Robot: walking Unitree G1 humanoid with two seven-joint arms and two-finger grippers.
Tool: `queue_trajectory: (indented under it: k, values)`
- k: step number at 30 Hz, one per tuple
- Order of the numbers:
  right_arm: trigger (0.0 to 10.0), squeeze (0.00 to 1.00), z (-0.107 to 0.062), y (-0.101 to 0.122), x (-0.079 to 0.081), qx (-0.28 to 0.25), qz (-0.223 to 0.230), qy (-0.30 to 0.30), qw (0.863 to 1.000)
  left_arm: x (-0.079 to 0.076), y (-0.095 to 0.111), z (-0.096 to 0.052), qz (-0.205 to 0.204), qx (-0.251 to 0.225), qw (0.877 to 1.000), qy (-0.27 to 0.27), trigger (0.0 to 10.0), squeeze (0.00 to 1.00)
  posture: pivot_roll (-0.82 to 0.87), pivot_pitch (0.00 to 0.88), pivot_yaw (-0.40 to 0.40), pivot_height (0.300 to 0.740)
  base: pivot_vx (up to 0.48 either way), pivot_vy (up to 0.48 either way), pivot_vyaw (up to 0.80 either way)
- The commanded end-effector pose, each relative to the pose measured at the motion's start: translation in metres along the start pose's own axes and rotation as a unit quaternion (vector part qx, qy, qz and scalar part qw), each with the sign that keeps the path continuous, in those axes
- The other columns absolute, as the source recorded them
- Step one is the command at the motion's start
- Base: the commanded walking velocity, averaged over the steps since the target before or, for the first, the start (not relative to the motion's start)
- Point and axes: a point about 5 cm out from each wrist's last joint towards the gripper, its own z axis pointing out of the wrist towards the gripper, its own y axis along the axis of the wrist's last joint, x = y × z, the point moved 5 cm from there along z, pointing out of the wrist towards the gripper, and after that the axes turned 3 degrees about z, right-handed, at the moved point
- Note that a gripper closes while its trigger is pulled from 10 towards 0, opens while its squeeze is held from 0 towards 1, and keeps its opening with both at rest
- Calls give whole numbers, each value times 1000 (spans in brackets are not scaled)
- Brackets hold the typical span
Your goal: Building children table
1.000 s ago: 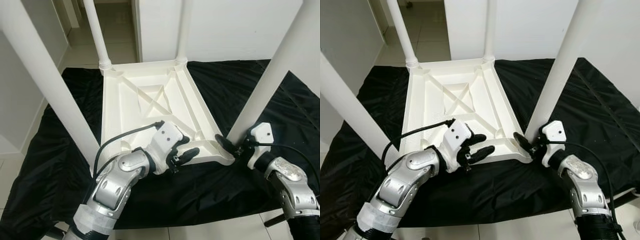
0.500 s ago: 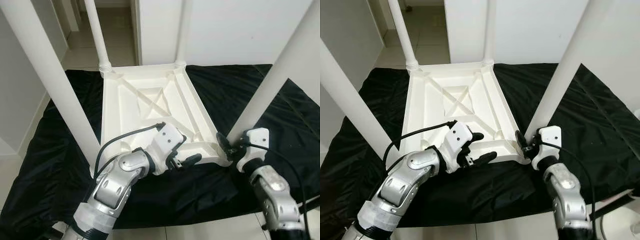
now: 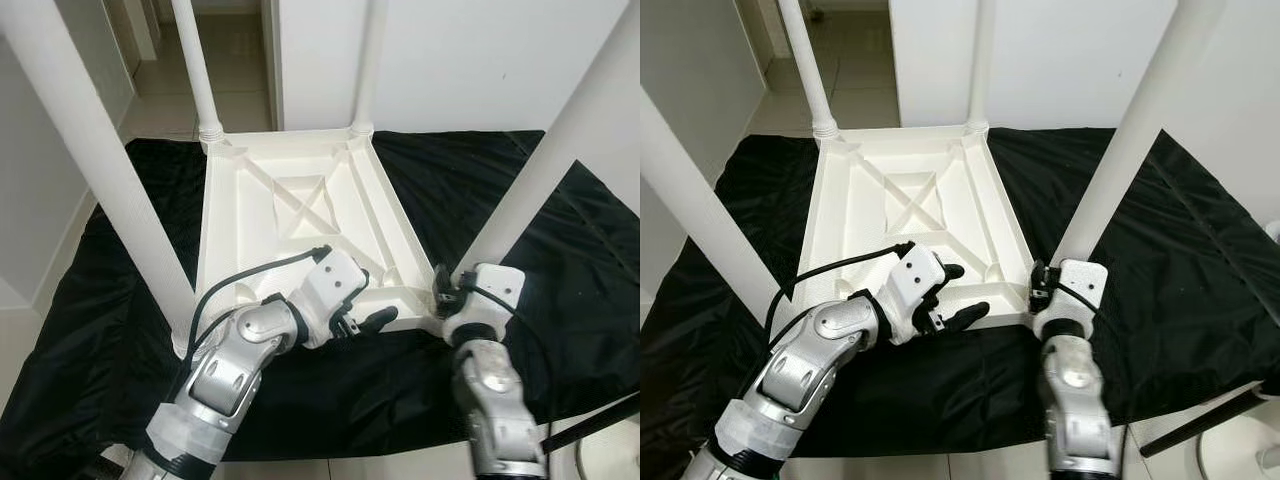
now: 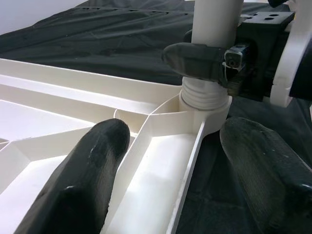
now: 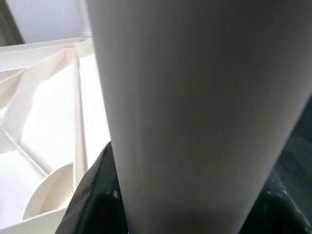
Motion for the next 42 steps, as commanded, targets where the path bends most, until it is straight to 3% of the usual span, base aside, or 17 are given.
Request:
queue_trajectory:
  k: [1, 6, 7, 10, 17, 18, 19, 25, 30, 32, 35, 37, 38, 39, 42]
  values:
    - [10000, 0, -2, -15, 3, 33, 18, -17, 999, 10, -1, 0, 8, 5, 999, 44, 10000, 0, -84, 0, 1, 740, 0, 0, 0]
    - [10000, 0, -1, -11, 11, 25, 27, -1, 999, 13, 0, 1, 10, 2, 999, 53, 10000, 0, -83, 0, -2, 740, 0, 0, 0]
    - [10000, 1000, -1, -8, 12, 16, 33, 11, 999, 14, 1, 3, 13, 0, 998, 57, 10000, 0, -84, 0, -7, 740, 0, 0, 0]
    - [10000, 1000, 0, -1, 10, 4, 41, 23, 999, 16, 2, 5, 15, -5, 998, 62, 10000, 0, -87, 0, -12, 740, 0, 0, 0]
    - [10000, 1000, 4, 9, 2, -15, 11, 38, 999, 18, 3, 8, 18, -7, 998, 67, 10000, 0, -90, 0, -15, 740, 0, 0, 0]
    - [10000, 1000, 4, 9, 3, -14, 5, 67, 998, 19, 4, 8, 21, -7, 997, 71, 10000, 0, -96, 0, -13, 740, 0, 0, 0]
    - [10000, 0, 5, 7, 3, -8, -3, 111, 994, 20, 5, 7, 21, -9, 997, 74, 10000, 0, -94, 0, -14, 740, 0, 0, 0]
    - [10000, 0, 6, 9, 0, -2, -48, 232, 972, 23, 4, 5, 26, -8, 996, 80, 10000, 0, -88, 0, -16, 740, 0, 0, 0]
    - [10000, 0, 7, 9, -1, 5, -54, 260, 964, 23, 3, 5, 30, -6, 996, 82, 10000, 0, -82, 0, -16, 740, 0, 0, 0]
    - [10000, 0, 8, 7, 0, 19, -67, 300, 951, 24, 4, 5, 31, -8, 996, 82, 10000, 0, -75, 0, -15, 740, 0, 0, 0]
    - [10000, 0, 9, 7, 0, 22, -74, 316, 946, 24, 5, 5, 32, -10, 996, 82, 10000, 0, -74, 0, -15, 740, 0, 0, 0]
    - [10000, 0, 11, 6, 2, 33, -84, 359, 929, 24, 6, 6, 34, -12, 996, 82, 10000, 0, -74, 0, -9, 740, 0, 0, 0]
    - [10000, 0, 11, 6, 2, 33, -84, 359, 929, 24, 6, 6, 34, -12, 996, 82, 10000, 0, -74, 0, -9, 740, 0, 0, 0]
    - [8941, 0, 12, 4, 2, 39, -90, 376, 921, 25, 7, 7, 35, -13, 996, 82, 10000, 0, -74, 0, -7, 740, 0, 0, 0]
    - [8941, 0, 12, 2, 2, 44, -93, 387, 916, 25, 8, 7, 35, -14, 996, 82, 10000, 0, -75, 0, -6, 740, 0, 0, 0]
